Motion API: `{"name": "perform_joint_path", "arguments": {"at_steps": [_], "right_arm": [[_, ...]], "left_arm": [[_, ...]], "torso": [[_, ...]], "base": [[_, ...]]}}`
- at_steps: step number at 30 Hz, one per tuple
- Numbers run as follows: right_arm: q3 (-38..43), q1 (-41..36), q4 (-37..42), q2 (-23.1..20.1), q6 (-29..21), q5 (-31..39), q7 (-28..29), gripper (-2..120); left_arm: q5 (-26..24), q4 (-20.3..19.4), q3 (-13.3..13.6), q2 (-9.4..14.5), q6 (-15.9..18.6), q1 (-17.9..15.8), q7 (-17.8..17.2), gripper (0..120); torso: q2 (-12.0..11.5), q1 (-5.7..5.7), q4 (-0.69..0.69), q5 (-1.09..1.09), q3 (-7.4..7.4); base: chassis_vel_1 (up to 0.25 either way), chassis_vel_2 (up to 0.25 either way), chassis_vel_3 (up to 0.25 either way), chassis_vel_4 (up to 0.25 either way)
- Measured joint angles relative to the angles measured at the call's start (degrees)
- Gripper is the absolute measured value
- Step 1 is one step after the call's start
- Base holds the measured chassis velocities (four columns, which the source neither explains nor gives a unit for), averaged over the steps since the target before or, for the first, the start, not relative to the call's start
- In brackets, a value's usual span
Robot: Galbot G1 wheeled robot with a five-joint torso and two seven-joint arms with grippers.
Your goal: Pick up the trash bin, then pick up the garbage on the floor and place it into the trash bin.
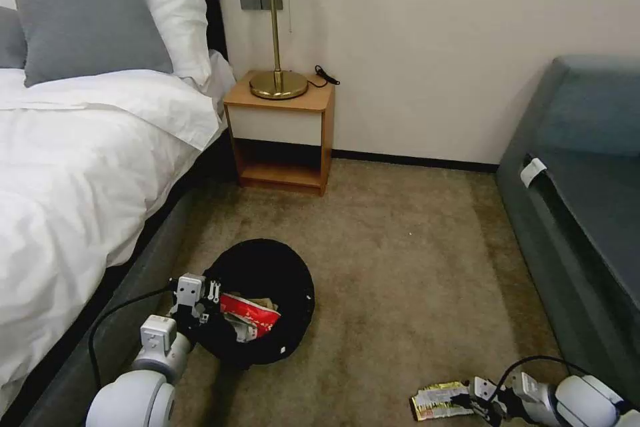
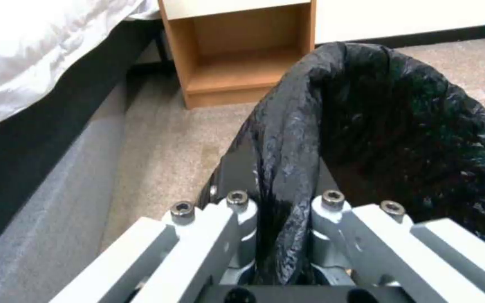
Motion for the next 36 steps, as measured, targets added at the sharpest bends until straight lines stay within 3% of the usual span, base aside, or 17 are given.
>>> {"name": "perform_joint_path", "arguments": {"at_steps": [15, 23, 28, 31, 36], "right_arm": [[1.4, -0.6, 0.0, -0.2, 0.9, -0.1, 1.7, 0], [1.1, -0.1, -0.9, -0.7, 1.2, -1.0, 2.7, 33], [0.9, 0.2, -1.1, -0.8, 1.2, -1.2, 2.4, 45], [0.5, 0.6, -1.4, -0.9, 1.2, -1.6, 1.9, 62], [-0.6, 1.6, -2.5, -0.9, 1.1, -2.2, 0.9, 78]], "left_arm": [[0.0, 0.2, 0.0, 0.0, -0.1, 0.0, 0.1, 7], [-0.1, 0.4, 0.1, 0.0, -0.2, -0.1, 0.1, 7], [-0.1, 0.4, 0.1, 0.0, -0.2, -0.1, 0.1, 7], [-0.1, 0.3, 0.2, 0.0, -0.2, -0.1, 0.2, 7], [-0.1, 0.0, 0.3, 0.0, -0.2, -0.2, 0.3, 7]], "torso": [[0.0, 0.0, 0.0, 0.0, 0.0], [0.0, 0.0, 0.0, 0.0, 0.0], [0.0, 0.0, 0.0, 0.0, 0.0], [0.0, 0.0, 0.0, 0.0, 0.0], [0.0, 0.0, -0.01, 0.0, 0.0]], "base": [[0.0, 0.0, 0.0, 0.0], [0.0, 0.0, 0.0, 0.0], [0.0, 0.0, 0.0, 0.0], [0.0, 0.0, 0.0, 0.0], [0.0, 0.0, 0.0, 0.0]]}}
